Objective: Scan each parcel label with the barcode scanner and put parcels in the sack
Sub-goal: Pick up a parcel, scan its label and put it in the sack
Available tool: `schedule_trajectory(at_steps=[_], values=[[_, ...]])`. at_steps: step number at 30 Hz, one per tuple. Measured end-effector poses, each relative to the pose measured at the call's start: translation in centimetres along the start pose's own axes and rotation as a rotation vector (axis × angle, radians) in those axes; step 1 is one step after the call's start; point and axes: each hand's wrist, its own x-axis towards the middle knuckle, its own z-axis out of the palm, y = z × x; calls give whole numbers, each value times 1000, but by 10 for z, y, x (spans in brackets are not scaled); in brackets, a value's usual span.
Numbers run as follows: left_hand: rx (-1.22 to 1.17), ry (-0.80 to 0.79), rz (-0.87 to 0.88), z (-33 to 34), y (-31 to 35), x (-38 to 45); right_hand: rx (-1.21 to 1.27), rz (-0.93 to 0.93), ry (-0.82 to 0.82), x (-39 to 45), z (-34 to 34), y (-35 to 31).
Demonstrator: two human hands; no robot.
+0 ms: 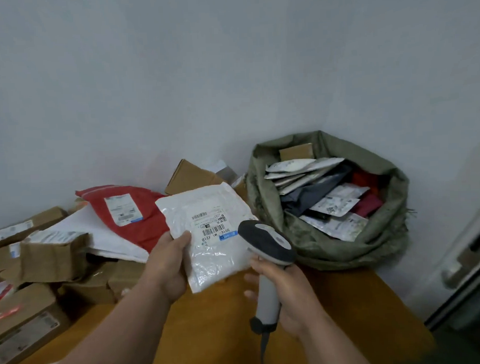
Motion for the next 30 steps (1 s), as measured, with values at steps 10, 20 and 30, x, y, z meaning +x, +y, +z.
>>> schedule_trajectory(at_steps=[10,20,30], values=[[361,-404,-83,121,11,92,112,-288,258,82,-36,-67],[467,-293,180,289,5,194,237,-406,238,208,-116,-171],[1223,-179,512,352,-34,278,237,-330,196,283,-175,-189]])
